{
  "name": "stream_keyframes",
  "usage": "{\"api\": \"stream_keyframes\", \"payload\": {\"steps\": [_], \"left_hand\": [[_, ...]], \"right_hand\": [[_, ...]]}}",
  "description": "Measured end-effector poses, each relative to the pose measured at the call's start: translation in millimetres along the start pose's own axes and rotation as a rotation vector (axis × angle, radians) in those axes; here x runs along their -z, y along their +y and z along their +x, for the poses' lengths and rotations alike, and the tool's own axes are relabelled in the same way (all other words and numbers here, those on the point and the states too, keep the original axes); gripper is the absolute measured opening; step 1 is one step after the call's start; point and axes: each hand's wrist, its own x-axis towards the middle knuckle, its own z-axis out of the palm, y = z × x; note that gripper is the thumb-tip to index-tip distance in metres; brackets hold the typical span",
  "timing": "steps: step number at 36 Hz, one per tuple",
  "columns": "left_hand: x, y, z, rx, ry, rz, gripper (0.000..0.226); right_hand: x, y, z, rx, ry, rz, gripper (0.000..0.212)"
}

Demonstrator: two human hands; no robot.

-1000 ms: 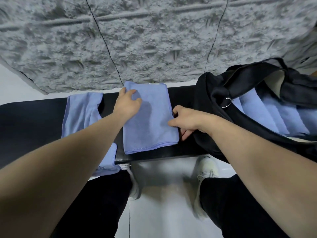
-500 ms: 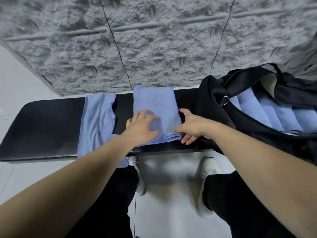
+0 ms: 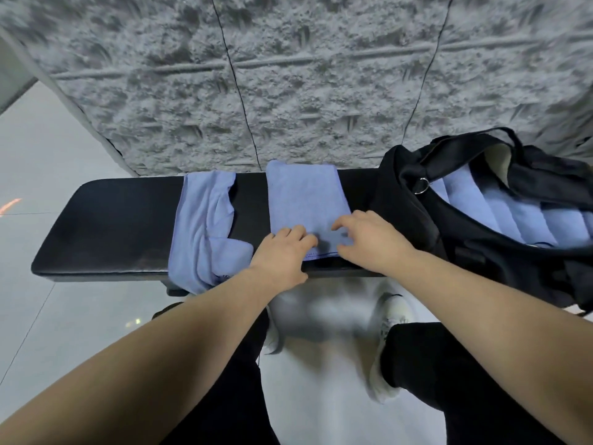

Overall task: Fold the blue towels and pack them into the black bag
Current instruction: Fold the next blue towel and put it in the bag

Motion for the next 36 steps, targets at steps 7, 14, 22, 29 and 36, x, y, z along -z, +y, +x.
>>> {"api": "stream_keyframes", "payload": {"steps": [7, 14, 22, 29, 36], "left_hand": [[-1.7, -1.3, -1.2, 0.019, 0.007, -0.021, 0.050], [-4.5, 1.0, -6.6, 0.016, 0.023, 0.031, 0.041], [-4.1, 13.0, -11.4, 0.025, 0.008, 0.077, 0.033], [-0.2, 4.5, -8.7, 0.091, 0.038, -0.172, 0.014], [6.6, -5.9, -5.2, 0.244, 0.028, -0.387, 0.012]], "right_hand": [[-15.2, -3.5, 3.2, 0.143, -0.079, -0.118, 0.059], [-23.2, 2.4, -2.8, 0.252, -0.110, -0.259, 0.055], [-33.8, 1.6, -13.6, 0.290, -0.042, -0.304, 0.041], [-35.6, 3.1, -10.7, 0.254, -0.038, -0.247, 0.040], [-31.8, 3.4, -4.8, 0.237, -0.049, -0.170, 0.033]]}}
